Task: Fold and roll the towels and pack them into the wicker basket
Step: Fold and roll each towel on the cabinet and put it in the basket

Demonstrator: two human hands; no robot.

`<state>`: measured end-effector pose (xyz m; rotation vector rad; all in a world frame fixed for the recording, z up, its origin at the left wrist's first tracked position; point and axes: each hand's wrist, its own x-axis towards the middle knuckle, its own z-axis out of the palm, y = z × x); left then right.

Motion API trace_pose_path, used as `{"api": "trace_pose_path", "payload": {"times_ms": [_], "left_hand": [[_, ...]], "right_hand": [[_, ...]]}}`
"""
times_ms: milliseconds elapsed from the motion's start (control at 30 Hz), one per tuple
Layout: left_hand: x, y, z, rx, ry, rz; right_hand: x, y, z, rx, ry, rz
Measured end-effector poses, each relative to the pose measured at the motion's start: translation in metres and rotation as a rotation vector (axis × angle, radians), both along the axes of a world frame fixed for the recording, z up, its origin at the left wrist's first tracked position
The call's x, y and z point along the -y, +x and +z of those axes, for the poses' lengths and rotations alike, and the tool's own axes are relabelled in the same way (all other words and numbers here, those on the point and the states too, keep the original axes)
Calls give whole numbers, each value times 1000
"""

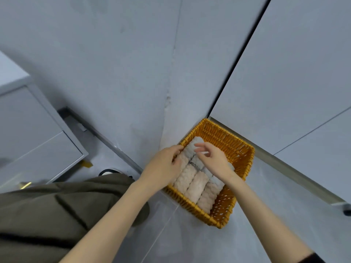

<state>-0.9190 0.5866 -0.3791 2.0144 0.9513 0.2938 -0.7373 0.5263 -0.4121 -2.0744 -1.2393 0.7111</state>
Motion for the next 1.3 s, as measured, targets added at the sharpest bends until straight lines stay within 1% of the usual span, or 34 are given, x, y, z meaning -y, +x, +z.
{"api": "trace_pose_path", "payload": {"times_ms": [200,333,467,533,633,767,867,967,1100,1300], "left_hand": [[3,-31,46,73,46,121],[4,-74,84,113,141,178],[-3,-123,117,165,202,273],[-9,-152,135,213,230,340],[-16,-194,163,232,274,439],[-20,-258,192,222,374,599],[-21,-304,202,224,381,689],[-23,-342,205,175,409,807],[-30,-390,196,92,406,946],[-58,-435,161,-84,380,993]], "right_hand": [[31,-46,80,-36,98,164],[35,-80,131,-58,189,274],[21,-119,173,-57,268,380],[6,-142,191,-56,306,433],[-21,-178,212,-55,368,498],[-56,-230,232,-60,402,592],[-79,-266,243,-68,410,672],[-102,-301,248,-60,408,742],[-134,-347,245,-2,362,829],[-178,-401,216,80,258,900]]}}
